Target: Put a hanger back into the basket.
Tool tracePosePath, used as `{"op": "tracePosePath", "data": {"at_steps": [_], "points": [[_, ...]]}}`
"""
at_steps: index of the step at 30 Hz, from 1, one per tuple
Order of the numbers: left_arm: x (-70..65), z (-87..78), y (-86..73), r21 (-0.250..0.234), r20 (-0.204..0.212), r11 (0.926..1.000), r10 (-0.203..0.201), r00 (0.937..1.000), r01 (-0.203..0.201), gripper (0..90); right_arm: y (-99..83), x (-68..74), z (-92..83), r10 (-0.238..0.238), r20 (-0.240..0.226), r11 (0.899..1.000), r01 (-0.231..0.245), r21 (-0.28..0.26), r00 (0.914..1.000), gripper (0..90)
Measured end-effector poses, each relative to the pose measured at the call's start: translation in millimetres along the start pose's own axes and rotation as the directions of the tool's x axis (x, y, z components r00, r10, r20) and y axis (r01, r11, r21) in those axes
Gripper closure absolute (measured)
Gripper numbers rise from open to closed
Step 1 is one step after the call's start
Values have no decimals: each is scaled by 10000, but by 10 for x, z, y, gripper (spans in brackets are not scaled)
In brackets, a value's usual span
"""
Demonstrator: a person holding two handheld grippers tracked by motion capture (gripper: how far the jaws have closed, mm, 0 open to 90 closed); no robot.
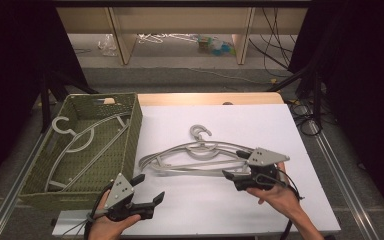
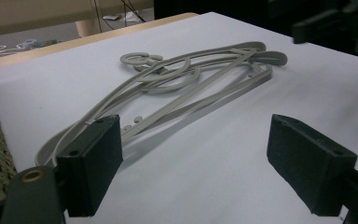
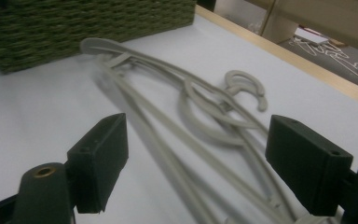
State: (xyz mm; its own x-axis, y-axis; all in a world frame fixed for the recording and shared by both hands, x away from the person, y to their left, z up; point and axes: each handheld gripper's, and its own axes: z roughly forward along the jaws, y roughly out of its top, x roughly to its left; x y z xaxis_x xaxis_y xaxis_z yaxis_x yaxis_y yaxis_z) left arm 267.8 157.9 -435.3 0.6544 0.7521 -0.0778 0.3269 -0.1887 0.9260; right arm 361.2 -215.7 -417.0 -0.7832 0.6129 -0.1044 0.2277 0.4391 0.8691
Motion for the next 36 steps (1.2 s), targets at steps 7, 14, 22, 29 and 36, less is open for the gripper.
{"op": "tracePosePath", "data": {"at_steps": [7, 14, 22, 29, 36], "points": [[9, -3, -1, 4, 36, 10000, 81, 10000, -81, 181, 151, -238, 329, -258, 110, 9926, 243, 1187, 9996, 248], [23, 0, 7, 28, 100, 9994, 352, 9993, -352, 181, 194, -466, 612, -241, 228, 9799, 191, 1984, 9995, 269], [8, 6, -6, 119, 181, 9997, 205, 9996, -207, 183, 182, -785, 956, 110, 70, 9618, -125, 2733, 9999, 335], [20, 4, -3, 170, 302, 9993, 324, 9990, -330, 184, 72, -927, 1109, 93, 311, 9333, -198, 3585, 9995, 431], [19, 3, 0, 116, 326, 9999, 58, 9995, -62, 185, 17, -962, 1156, -213, 116, 9089, 146, 4167, 9997, 516]]}}
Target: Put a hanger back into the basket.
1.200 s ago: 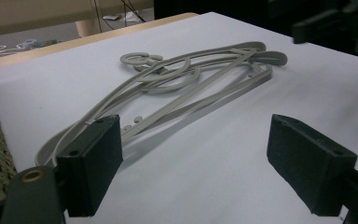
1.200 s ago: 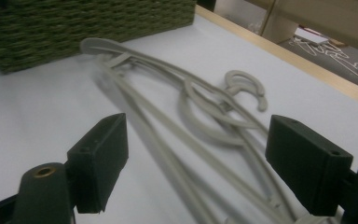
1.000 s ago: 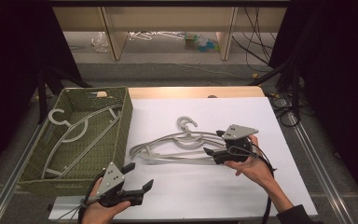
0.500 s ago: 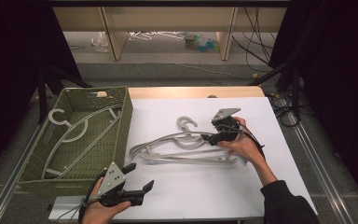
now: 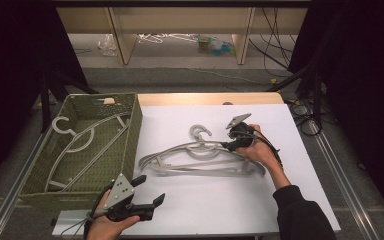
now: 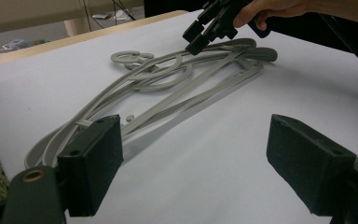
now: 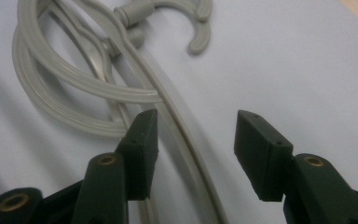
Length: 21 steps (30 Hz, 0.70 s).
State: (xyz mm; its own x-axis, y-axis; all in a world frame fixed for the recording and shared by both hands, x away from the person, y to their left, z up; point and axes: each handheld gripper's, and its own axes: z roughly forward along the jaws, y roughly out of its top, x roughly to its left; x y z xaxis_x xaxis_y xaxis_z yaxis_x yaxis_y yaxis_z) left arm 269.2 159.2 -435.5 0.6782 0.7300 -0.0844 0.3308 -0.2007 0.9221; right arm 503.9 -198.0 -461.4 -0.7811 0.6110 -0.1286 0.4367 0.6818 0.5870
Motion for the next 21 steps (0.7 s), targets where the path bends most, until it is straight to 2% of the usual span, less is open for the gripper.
{"op": "tracePosePath", "data": {"at_steps": [3, 6, 7, 8, 9, 11, 13, 14, 16, 21], "points": [[0, 3, -5, 59, -12, 10000, 17, 10000, -17, 185, -2, 0, 57, -423, 14, 9991, 423, 51, 9991, 542], [2, 4, -3, 40, 13, 10000, -19, 10000, 19, 186, -2, -1, 95, -412, -36, 9990, 412, 163, 9991, 563], [2, 6, -5, 62, 14, 10000, 7, 10000, -7, 186, -7, -8, 119, -607, -3, 9980, 607, 157, 9982, 570], [0, 6, -8, 87, 22, 10000, 39, 10000, -40, 186, -9, 4, 131, -531, -43, 9981, 532, 316, 9986, 578], [-1, 7, -7, 99, 43, 9999, 41, 10000, -41, 186, -9, -2, 151, -625, -37, 9978, 625, 210, 9980, 585], [-1, 11, -5, 77, 48, 10000, 26, 10000, -27, 186, 0, -2, 152, -458, -69, 9987, 459, 206, 9989, 586], [0, 14, -13, 148, 22, 9999, 62, 10000, -63, 186, -2, -15, 158, -531, -147, 9984, 534, 170, 9985, 590], [1, 14, -14, 140, 39, 9999, 57, 10000, -58, 186, -3, -13, 161, -296, -206, 9994, 300, 160, 9993, 592], [5, 17, -7, 92, 35, 9999, 41, 10000, -41, 186, -12, -29, 171, -138, -350, 9999, 141, 89, 9993, 603], [-5, 23, -11, 152, 58, 9999, 72, 10000, -73, 187, -41, -83, 186, -44, -945, 9999, 29, -151, 9955, 680]]}}
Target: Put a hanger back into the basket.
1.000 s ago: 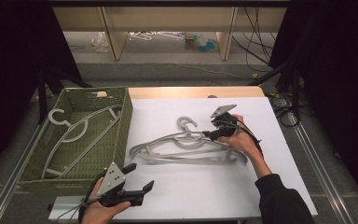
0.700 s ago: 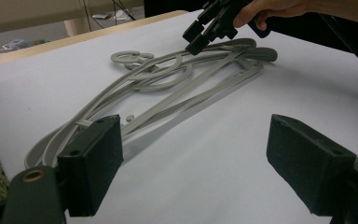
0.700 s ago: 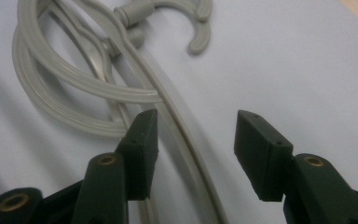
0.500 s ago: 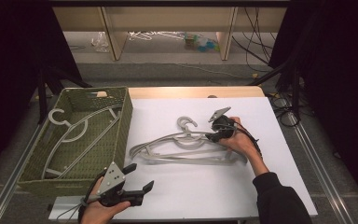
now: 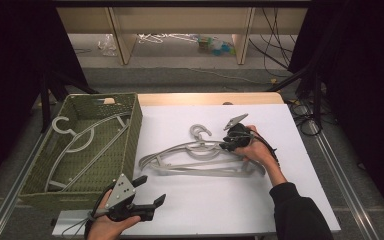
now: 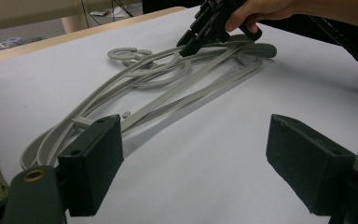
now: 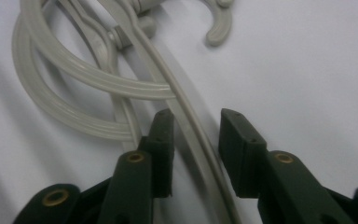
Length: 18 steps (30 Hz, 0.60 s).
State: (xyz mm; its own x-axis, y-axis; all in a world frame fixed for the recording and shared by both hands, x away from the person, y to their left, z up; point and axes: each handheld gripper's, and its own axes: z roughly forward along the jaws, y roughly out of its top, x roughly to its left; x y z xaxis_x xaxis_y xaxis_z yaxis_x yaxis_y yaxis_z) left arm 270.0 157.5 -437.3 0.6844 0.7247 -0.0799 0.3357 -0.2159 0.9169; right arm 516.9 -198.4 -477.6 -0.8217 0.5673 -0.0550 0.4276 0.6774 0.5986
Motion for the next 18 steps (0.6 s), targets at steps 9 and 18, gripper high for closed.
{"op": "tracePosePath", "data": {"at_steps": [9, 18], "points": [[3, -9, -4, 4, -49, 10000, 59, 10000, -59, 189, 75, 65, -2, -1615, 21, 9859, 1613, 448, 9869, 759], [22, -23, 13, -105, -69, 9999, -25, 10000, 25, 190, 110, 113, -122, -3163, 121, 9472, 3150, 600, 9486, 805]]}}
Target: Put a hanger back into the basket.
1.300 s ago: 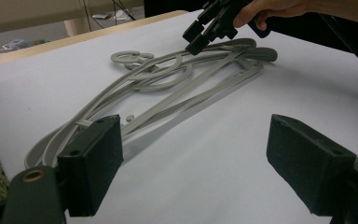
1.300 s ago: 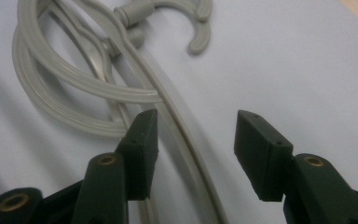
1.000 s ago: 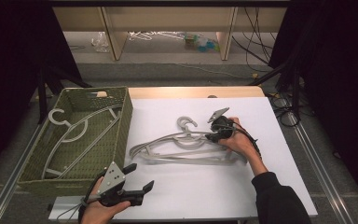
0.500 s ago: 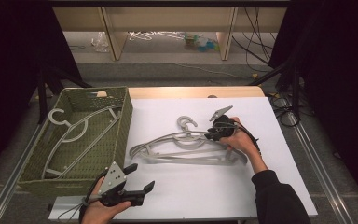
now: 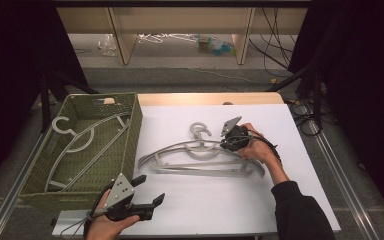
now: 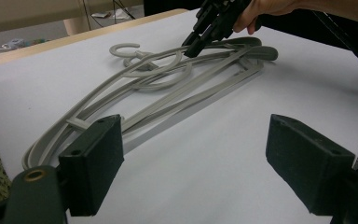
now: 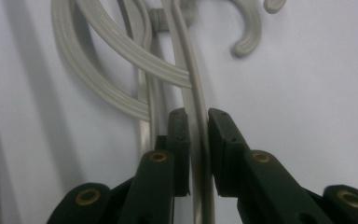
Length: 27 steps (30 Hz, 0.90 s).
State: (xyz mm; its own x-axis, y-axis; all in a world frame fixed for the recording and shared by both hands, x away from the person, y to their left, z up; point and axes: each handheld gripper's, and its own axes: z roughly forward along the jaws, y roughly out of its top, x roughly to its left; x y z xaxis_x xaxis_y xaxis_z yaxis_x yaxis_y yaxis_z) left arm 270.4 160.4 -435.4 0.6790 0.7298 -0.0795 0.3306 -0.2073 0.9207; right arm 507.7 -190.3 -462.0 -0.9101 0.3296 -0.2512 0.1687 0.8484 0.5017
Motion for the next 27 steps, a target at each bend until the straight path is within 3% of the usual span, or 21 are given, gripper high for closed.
{"op": "tracePosePath", "data": {"at_steps": [4, 6, 8, 9, 11, 14, 15, 22, 23, 27], "points": [[17, -9, 3, 18, -22, 9997, 248, 9997, -248, 190, 35, 36, -167, -497, 317, 9987, 495, 77, 9983, 816], [9, -4, 0, -34, -69, 10000, -32, 10000, 32, 191, 59, 52, -279, -608, 527, 9981, 612, -62, 9968, 818], [27, -8, -2, 31, -84, 9997, 254, 9996, -253, 191, 73, 87, -384, -710, 605, 9971, 726, -234, 9956, 819], [15, -12, -2, 38, -118, 10000, 24, 9999, -24, 191, 77, 107, -433, -752, 598, 9965, 771, -312, 9954, 820], [23, -18, 9, -32, -128, 10000, 8, 9999, -8, 193, 81, 156, -512, -812, 747, 9951, 851, -497, 9939, 820], [37, -32, 8, 0, -152, 9997, 248, 9996, -248, 193, 78, 214, -617, -1047, 768, 9924, 1092, -565, 9915, 820], [31, -29, 7, -109, -125, 9999, 22, 9999, -23, 192, 77, 248, -645, -1036, 629, 9926, 1072, -576, 9926, 820], [43, -43, 22, -114, -243, 9999, 29, 9997, -32, 194, 94, 420, -794, -1410, 678, 9849, 1469, -912, 9877, 822], [52, -43, 22, -86, -242, 9998, 199, 9995, -202, 193, 100, 442, -818, -1488, 667, 9839, 1544, -897, 9866, 822], [52, -36, 26, -120, -281, 9999, 64, 9996, -67, 194, 100, 542, -905, -1585, 527, 9801, 1635, -1121, 9860, 822]]}}
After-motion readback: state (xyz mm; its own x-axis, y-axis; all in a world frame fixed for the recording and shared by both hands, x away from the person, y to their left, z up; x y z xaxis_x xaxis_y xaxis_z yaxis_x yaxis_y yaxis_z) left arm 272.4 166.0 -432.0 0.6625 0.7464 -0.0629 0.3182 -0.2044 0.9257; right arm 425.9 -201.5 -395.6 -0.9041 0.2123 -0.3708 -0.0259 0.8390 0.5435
